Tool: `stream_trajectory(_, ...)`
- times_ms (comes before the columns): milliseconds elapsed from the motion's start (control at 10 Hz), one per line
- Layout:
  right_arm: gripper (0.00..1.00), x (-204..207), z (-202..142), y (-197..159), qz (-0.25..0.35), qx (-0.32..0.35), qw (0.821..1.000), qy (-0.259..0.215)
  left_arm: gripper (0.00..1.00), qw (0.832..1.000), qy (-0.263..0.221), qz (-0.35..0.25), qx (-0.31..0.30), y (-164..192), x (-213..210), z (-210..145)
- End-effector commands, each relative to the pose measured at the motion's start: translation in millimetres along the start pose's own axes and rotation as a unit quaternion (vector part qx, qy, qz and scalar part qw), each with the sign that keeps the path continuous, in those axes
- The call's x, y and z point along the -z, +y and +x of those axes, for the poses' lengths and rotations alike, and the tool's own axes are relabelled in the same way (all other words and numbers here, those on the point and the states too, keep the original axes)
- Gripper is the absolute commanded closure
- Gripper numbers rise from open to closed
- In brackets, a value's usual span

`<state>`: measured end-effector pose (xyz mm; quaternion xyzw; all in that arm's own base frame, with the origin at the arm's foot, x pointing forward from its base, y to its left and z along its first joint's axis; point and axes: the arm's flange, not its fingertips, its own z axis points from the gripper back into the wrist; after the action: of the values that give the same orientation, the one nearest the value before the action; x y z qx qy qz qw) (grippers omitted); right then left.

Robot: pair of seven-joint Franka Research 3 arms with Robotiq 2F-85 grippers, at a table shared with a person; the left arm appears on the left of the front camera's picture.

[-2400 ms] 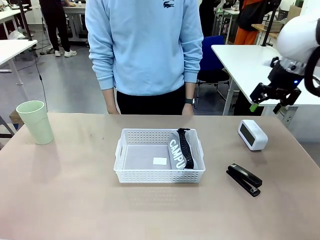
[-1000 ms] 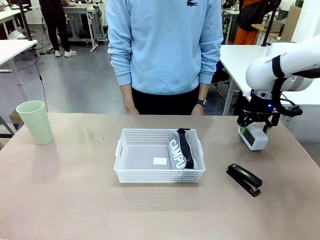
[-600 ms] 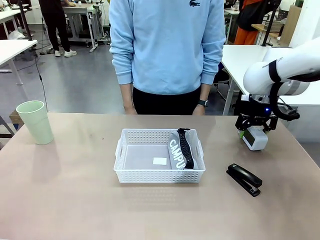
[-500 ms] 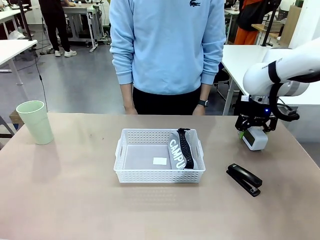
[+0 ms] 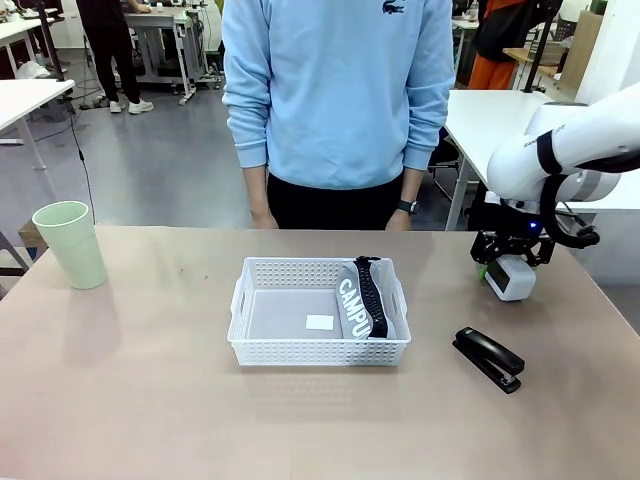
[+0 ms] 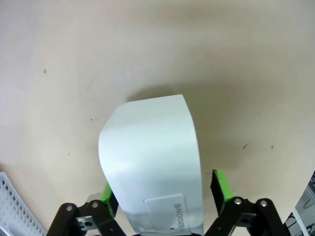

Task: Efficiently arrange items inside the basket to fit them all.
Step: Pick up the Digital clock and place it inside the Organizing basket.

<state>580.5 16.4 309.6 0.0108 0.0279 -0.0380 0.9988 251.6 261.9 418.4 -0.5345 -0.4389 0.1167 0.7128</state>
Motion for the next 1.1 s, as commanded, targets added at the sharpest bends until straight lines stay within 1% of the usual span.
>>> stream_trajectory(0, 0.60, -1.0, -8.1, 1.0, -0.024, 0.014, 0.999, -0.017, 0.00, 1.000, 0.000, -0.006, 0.011, -1.1, -1.5, -0.9)
stream_trajectory(100, 0.73, -1.7, -7.9, 0.9, -0.028, 0.017, 0.999, -0.018, 0.00, 1.000, 0.000, -0.006, 0.011, -1.1, -1.5, -0.9)
stream_trajectory(200, 1.00, -3.7, -8.2, 0.9, -0.025, 0.015, 0.999, -0.020, 0.00, 1.000, 0.000, -0.006, 0.011, -1.1, -1.5, -0.9)
stream_trajectory(400, 1.00, -2.8, -7.0, 1.1, -0.031, 0.016, 0.999, -0.017, 0.00, 1.000, 0.000, -0.006, 0.011, -1.1, -1.5, -0.9)
stream_trajectory(500, 0.96, -2.8, -6.9, 1.4, -0.035, 0.020, 0.999, -0.017, 0.00, 1.000, 0.000, -0.006, 0.011, -1.1, -1.5, -0.9)
stream_trajectory(600, 1.00, -5.1, -8.6, 1.8, -0.035, 0.021, 0.999, -0.019, 0.00, 1.000, 0.000, -0.006, 0.011, -1.1, -1.5, -0.9)
stream_trajectory(1000, 1.00, -17.1, -12.5, -5.2, -0.026, 0.025, 0.999, -0.017, 0.00, 1.000, 0.000, -0.006, 0.011, -1.1, -1.5, -0.9)
